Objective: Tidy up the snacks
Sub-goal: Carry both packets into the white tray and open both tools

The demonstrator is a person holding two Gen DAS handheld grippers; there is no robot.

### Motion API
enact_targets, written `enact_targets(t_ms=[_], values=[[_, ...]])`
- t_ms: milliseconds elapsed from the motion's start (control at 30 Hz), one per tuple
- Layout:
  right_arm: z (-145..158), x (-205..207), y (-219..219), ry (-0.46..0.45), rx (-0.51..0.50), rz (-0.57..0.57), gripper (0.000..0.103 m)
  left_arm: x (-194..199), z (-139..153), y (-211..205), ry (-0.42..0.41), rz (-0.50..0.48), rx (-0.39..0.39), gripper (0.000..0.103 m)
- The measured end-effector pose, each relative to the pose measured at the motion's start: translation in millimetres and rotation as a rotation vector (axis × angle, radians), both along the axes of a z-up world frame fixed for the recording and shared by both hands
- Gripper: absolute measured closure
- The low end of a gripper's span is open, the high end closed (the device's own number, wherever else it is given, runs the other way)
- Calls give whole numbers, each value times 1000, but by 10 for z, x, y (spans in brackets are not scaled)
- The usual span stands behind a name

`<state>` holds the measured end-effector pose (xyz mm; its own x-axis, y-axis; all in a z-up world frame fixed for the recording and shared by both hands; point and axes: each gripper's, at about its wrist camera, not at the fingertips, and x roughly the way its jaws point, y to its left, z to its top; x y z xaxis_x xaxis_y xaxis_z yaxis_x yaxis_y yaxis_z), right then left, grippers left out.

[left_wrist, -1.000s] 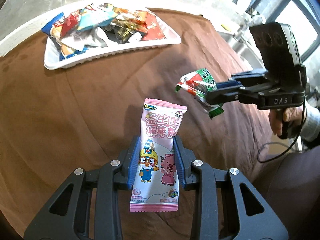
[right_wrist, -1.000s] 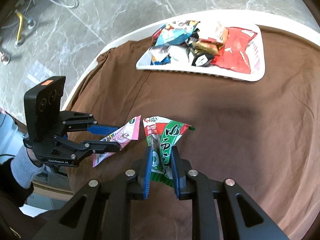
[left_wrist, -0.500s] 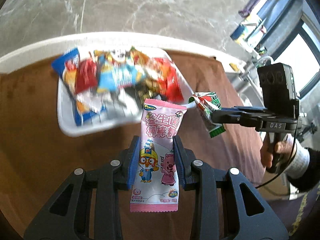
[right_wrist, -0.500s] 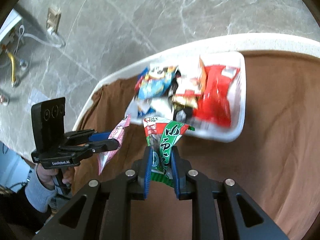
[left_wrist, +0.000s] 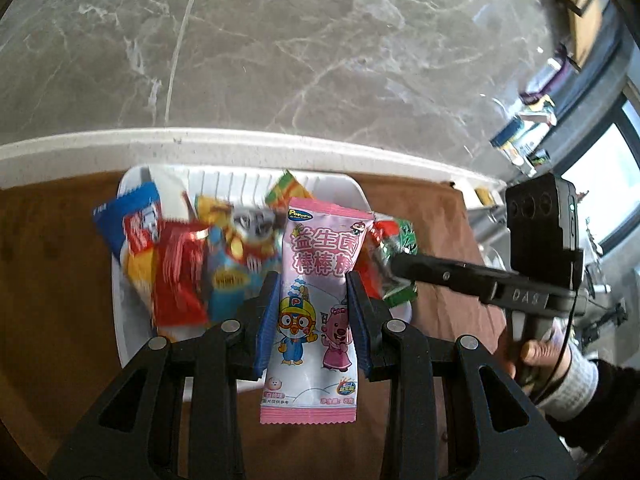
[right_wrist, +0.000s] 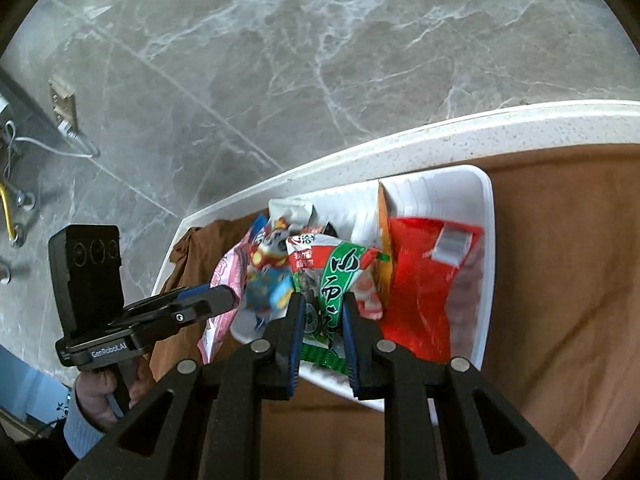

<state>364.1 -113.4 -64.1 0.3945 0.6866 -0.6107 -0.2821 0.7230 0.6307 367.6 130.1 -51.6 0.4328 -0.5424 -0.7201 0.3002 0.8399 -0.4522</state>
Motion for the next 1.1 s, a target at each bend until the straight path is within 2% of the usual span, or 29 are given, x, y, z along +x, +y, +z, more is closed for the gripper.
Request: enact_targets(t_ms=[100,200,300,333,400,433,467,500,533,733,1100], values=[[-44,137,30,6,-5,-9,82,159,-32,-55,4,28,-2,73],[-67,272,89,6,-32,-22,78,310,-117,-170,18,39,33,71],[-55,331,144,-19,-81,-28,66,418,-187,-265,31,53,56,70],[-49,333,153,-27,-85,-25,62,445,-205,-296,33,59,68,65],[-32,321,152,-45,-95,-28,56,440,-211,-289,19,64,62,64],[-19,313,151,-57,-107,-29,50,449,-208,-293,12,63,51,62],[4,299,145,-74,-115,-29,48,452,-197,-292,4,69,47,58],[22,282,129,-88,-119,-32,48,443,-180,-301,-7,75,54,45],[41,267,115,-98,-119,-35,48,425,-161,-311,-21,74,58,37],[104,160,53,-124,-119,-45,45,336,-39,-278,-62,87,77,36],[350,-355,-127,-201,-120,-70,36,-117,278,-323,-145,110,179,36]])
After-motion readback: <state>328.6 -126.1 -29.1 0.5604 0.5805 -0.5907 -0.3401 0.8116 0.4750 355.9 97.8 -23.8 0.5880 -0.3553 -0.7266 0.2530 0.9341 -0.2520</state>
